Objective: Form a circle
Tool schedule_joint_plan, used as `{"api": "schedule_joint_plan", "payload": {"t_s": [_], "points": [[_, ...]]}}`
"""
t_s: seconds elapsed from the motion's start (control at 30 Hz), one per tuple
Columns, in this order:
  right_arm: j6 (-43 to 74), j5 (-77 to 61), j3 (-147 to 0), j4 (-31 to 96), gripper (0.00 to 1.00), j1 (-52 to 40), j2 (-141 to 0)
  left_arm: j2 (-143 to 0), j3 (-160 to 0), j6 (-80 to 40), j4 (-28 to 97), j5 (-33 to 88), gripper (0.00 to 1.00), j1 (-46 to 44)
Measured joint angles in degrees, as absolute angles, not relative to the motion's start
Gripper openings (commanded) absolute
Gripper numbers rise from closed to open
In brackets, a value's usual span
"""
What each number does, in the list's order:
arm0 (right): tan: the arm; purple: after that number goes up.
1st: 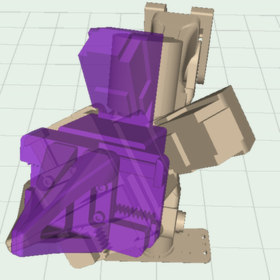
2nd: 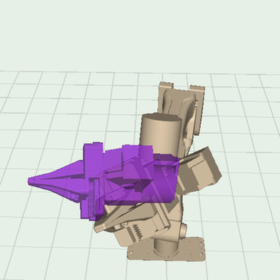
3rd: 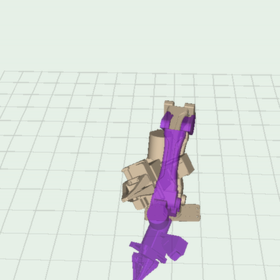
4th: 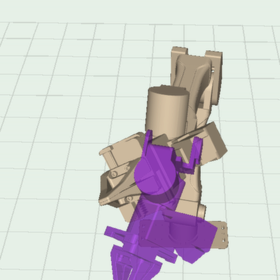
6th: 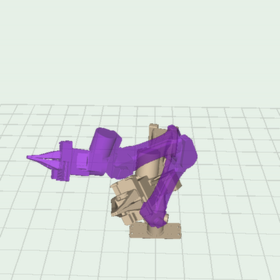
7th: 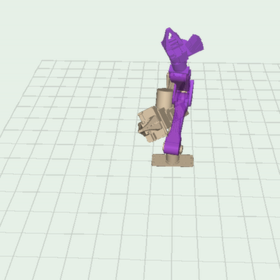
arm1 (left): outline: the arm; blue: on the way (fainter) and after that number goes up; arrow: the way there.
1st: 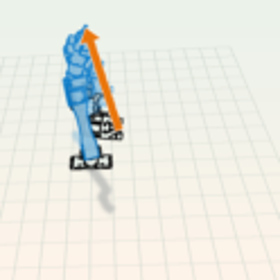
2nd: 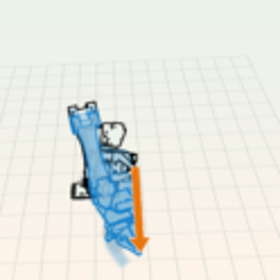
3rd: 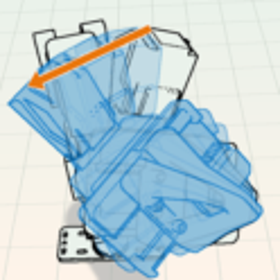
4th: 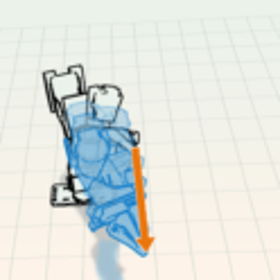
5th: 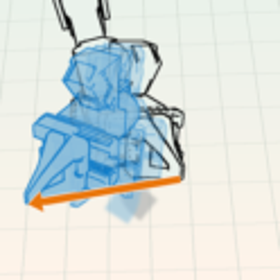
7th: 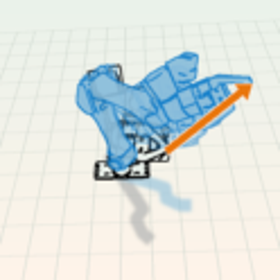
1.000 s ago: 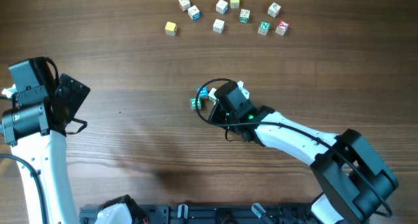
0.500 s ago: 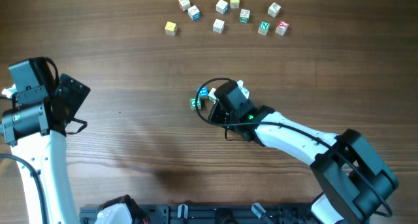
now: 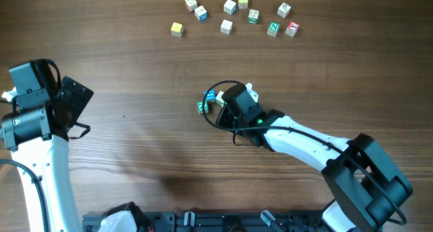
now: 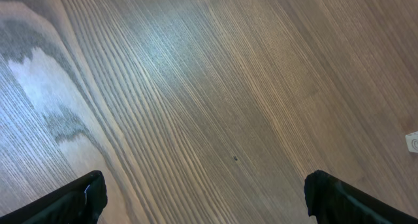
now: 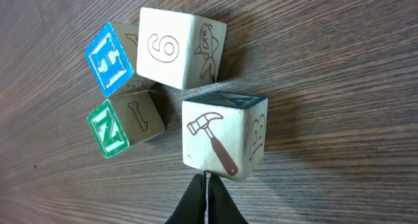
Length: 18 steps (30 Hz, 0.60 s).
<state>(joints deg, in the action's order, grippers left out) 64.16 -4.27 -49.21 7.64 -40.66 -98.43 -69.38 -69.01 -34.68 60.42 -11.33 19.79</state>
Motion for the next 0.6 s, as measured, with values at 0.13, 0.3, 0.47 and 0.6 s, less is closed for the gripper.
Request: {"api": "schedule_joint_plan", "payload": {"t_s": [0.13, 0.3, 0.47, 0.6], "points": [[64.1, -7.0, -49.2, 7.6, 0.05, -40.7, -98.4, -69.4, -69.0, -34.7, 60.4, -11.3, 1.00, 19.8], [63.9, -11.7, -49.2, 7.6, 0.04, -41.5, -98.2, -69.4, -69.0, -34.7, 60.4, -11.3, 1.00, 19.8], [62.0, -13.7, -49.2, 8.1, 0.06, -42.4, -90.5, -69.4, -69.0, -34.7, 60.4, -11.3, 1.00, 19.8], [58.5, -13.7, -52.3, 13.0, 0.12, -41.5, -83.0, -69.4, -69.0, -34.7, 60.4, -11.3, 1.00, 19.8]]}}
